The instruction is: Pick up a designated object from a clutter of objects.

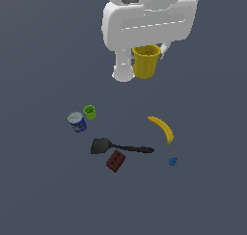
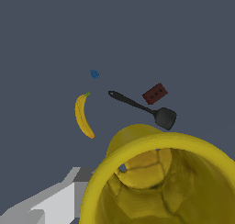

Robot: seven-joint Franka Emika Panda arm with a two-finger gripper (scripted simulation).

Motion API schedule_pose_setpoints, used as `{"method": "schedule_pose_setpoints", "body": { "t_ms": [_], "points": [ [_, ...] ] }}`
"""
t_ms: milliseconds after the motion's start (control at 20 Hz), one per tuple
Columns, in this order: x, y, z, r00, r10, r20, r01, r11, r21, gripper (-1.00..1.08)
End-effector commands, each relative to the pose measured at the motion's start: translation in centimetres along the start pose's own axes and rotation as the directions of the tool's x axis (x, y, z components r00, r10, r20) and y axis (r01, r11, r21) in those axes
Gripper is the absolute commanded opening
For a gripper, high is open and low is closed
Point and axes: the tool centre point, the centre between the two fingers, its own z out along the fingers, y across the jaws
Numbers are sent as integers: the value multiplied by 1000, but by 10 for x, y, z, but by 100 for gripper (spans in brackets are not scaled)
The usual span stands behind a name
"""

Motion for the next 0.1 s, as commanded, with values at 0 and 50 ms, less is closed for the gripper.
{"method": "schedule_pose_setpoints", "body": {
  "t_ms": [0,50],
  "points": [
    [0,1,-4,1000,0,0,0,1000,0,-100],
    [0,1,-4,1000,0,0,0,1000,0,-100]
  ]
}}
